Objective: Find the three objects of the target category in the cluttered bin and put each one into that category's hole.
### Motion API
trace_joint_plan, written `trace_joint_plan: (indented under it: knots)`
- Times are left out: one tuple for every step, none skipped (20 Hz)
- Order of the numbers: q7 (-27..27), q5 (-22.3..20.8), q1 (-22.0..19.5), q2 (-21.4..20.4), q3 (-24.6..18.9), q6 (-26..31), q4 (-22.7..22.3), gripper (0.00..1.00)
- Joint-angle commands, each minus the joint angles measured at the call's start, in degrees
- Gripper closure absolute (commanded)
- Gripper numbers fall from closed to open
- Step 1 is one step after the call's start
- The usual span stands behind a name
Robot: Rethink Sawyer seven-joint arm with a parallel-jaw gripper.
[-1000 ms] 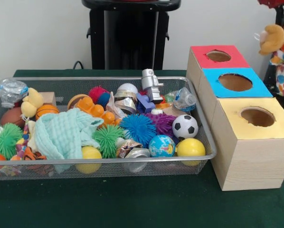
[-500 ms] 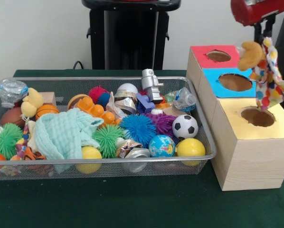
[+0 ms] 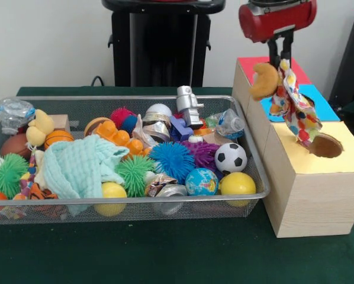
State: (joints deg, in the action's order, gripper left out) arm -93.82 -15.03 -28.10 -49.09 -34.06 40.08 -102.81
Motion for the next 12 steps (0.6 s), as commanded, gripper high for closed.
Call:
trace_joint_plan:
  knots:
    - [-4.3, -5.2, 1.1, -0.2, 3.0, -7.0, -8.7, 1.00]
    - [-5.4, -5.4, 2.0, 0.3, 3.7, -7.9, -8.4, 1.00]
    - [-6.3, -5.5, 2.9, 0.9, 4.3, -8.6, -7.9, 1.00]
    - [-7.1, -5.5, 3.7, 1.5, 5.0, -9.2, -7.4, 1.00]
    - [-8.0, -5.6, 4.6, 2.1, 5.6, -9.9, -6.9, 1.00]
    - [-8.9, -5.6, 5.5, 2.6, 6.3, -10.5, -6.4, 1.00]
    - [-9.4, -5.2, 6.4, 2.9, 6.9, -10.5, -5.9, 1.00]
    - [-10.1, -4.9, 7.3, 3.0, 7.5, -10.6, -5.6, 1.00]
    - [-10.7, -4.5, 8.3, 3.1, 8.2, -10.5, -5.2, 1.00]
    - [-11.3, -4.0, 9.3, 3.2, 8.8, -10.4, -4.8, 1.00]
    - [-11.9, -3.6, 10.4, 3.2, 9.6, -10.3, -4.2, 1.00]
    - [-12.7, -3.3, 11.5, 3.1, 10.4, -10.3, -3.8, 1.00]
